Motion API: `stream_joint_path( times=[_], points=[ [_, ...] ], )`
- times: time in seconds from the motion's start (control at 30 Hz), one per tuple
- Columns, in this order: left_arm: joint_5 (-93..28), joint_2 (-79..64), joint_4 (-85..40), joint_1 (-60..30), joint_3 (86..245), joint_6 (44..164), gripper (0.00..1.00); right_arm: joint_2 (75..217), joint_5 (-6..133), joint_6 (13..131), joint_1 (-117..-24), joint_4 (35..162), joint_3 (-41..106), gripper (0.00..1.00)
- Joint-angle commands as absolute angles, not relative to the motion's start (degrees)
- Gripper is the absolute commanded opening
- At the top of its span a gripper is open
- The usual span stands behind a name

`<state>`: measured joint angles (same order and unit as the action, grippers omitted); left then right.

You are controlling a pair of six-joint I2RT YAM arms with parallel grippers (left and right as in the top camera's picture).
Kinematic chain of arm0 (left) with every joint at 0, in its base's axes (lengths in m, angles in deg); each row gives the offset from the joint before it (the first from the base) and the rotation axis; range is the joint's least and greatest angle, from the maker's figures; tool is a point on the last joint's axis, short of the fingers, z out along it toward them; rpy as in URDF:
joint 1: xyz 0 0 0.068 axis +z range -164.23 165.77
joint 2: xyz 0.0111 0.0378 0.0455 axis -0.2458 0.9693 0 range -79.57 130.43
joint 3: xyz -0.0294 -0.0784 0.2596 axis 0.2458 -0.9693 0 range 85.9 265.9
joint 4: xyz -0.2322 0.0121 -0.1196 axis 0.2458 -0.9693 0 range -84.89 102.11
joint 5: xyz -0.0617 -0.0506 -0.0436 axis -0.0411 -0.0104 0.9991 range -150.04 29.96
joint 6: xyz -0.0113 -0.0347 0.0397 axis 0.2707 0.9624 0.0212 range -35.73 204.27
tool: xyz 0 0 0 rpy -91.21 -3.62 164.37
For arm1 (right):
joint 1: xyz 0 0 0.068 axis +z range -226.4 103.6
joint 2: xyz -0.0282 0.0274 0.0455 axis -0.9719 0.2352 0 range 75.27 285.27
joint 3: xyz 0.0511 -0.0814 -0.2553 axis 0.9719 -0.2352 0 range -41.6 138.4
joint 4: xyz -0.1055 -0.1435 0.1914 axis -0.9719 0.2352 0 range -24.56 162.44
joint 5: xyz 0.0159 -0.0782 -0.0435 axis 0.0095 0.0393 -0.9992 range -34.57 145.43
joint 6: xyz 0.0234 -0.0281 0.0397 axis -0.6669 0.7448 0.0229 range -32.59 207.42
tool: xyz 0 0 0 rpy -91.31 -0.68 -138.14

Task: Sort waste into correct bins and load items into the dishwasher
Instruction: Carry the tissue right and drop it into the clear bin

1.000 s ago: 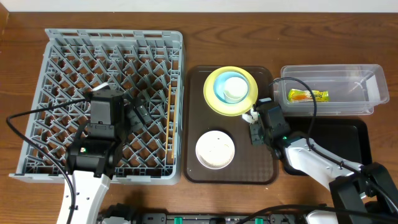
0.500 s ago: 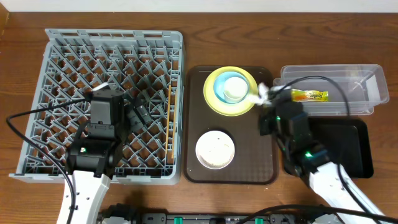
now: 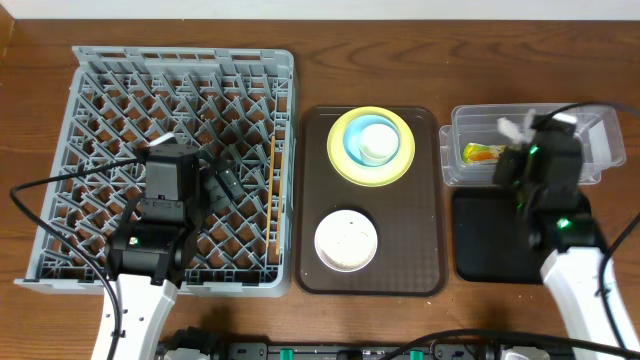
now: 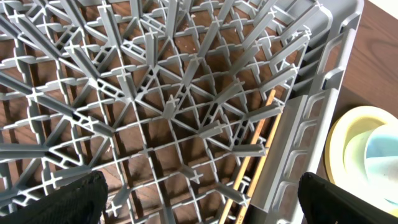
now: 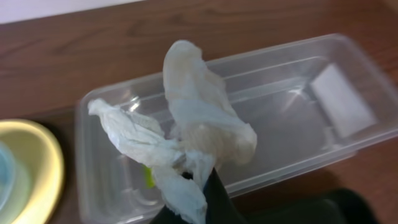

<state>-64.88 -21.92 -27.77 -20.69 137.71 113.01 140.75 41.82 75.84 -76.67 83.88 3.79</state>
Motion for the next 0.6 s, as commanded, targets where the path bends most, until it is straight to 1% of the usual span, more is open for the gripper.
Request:
stream_joint_path(
  times=[0.0,0.2,0.33,0.37,0.4,0.43,0.5,0.53,0.57],
  points=[
    [-65.16,-21.85,-27.77,-20.52,137.54,113.49,0.99,145.32,45.45,78.92,-80.1,88.9,10.93,0.01],
    [-65.16,-21.85,-27.77,-20.52,137.54,113.49,0.99,157.01,46.91,83.89,-83.27,103.24,24.22,0.01],
    [-65.16,-21.85,-27.77,-20.52,137.54,113.49,0.99,162.91,46.96,83.89,-83.29,106.32,29.12,0.01],
    [-65.16,-21.85,-27.77,-20.52,137.54,113.49,0.99,163.78,46.96,83.89,-83.29,106.5,29.6,0.05],
    [-65.16,-21.85,-27.77,-20.52,137.54,113.49,0.99,164.35,47.02,83.86,-83.29,106.5,29.77,0.3],
    [-65.16,-21.85,-27.77,-20.52,137.54,113.49,0.99,164.55,47.22,83.89,-83.29,106.48,29.77,0.64],
    [-65.16,-21.85,-27.77,-20.52,137.54,113.49,0.99,164.53,47.88,83.89,-83.29,107.11,29.82,0.83],
    [-65.16,-21.85,-27.77,-20.52,137.54,113.49,0.99,164.27,48.62,83.89,-83.29,107.94,29.99,0.99],
    [-65.16,-21.85,-27.77,-20.52,137.54,113.49,0.99,164.03,49.36,83.91,-83.29,108.77,30.14,0.99]
  ],
)
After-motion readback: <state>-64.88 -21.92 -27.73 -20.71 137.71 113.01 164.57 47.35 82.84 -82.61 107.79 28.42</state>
